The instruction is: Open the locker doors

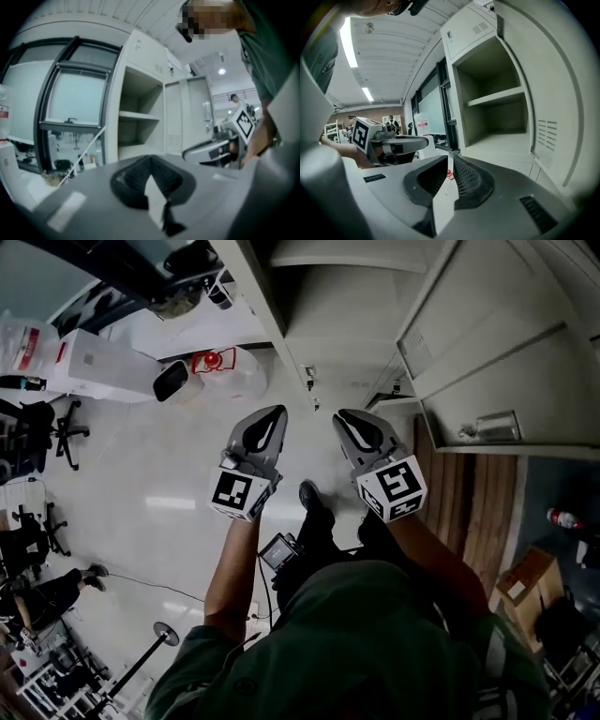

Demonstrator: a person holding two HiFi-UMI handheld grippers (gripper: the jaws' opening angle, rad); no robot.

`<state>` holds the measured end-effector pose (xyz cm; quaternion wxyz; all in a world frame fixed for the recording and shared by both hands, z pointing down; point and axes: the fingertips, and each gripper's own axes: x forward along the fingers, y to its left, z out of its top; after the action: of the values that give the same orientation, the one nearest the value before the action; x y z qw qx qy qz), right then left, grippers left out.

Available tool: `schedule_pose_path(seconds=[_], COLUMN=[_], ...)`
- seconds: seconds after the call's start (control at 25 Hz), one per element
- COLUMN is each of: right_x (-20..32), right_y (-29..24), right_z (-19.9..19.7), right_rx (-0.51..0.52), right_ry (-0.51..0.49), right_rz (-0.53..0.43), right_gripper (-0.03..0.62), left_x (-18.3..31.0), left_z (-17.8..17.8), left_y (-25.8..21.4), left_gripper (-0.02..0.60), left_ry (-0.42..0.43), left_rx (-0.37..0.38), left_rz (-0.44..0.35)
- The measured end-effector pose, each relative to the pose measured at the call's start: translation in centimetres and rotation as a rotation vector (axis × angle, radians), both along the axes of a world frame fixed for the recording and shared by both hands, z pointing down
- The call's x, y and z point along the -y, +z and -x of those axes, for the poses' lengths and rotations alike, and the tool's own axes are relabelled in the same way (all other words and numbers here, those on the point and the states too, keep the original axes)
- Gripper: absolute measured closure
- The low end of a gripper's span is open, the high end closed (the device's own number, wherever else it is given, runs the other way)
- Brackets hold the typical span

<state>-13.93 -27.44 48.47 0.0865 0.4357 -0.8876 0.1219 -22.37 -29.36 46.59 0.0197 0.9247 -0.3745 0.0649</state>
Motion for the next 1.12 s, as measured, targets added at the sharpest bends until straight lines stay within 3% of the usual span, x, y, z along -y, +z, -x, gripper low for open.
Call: schedule_pose_path(seconds=[0.2,0.64,0.84,1.12], right_x=[5.0,14.7,17.1,18.9], right_y=[7.9,23.2,26.9,27.6], right_z=[2.1,5.0,5.4,6.3], right_rx=[-0.058,-0.159,-0.193,-0.208], right_ry=[0.068,0.199,0.236,0.225], right_rz=[0.071,0.151,0.168,0.129], right_gripper=[0.571,0.571,0.571,0.571], left_x=[3.5,8.5,9.2,10.1], left_z=[3.0,4.4,5.0,4.6], left_y=[6.0,16.0,19.1,21.1], left_gripper=[0.591,0.591,0.591,0.591], left_ry=[0.01,0.038,0.045,0.047], left_rx=[-0.003,-0.007,0.0,-0.009], left_rz=[0.059,0.157,0.184,0.2])
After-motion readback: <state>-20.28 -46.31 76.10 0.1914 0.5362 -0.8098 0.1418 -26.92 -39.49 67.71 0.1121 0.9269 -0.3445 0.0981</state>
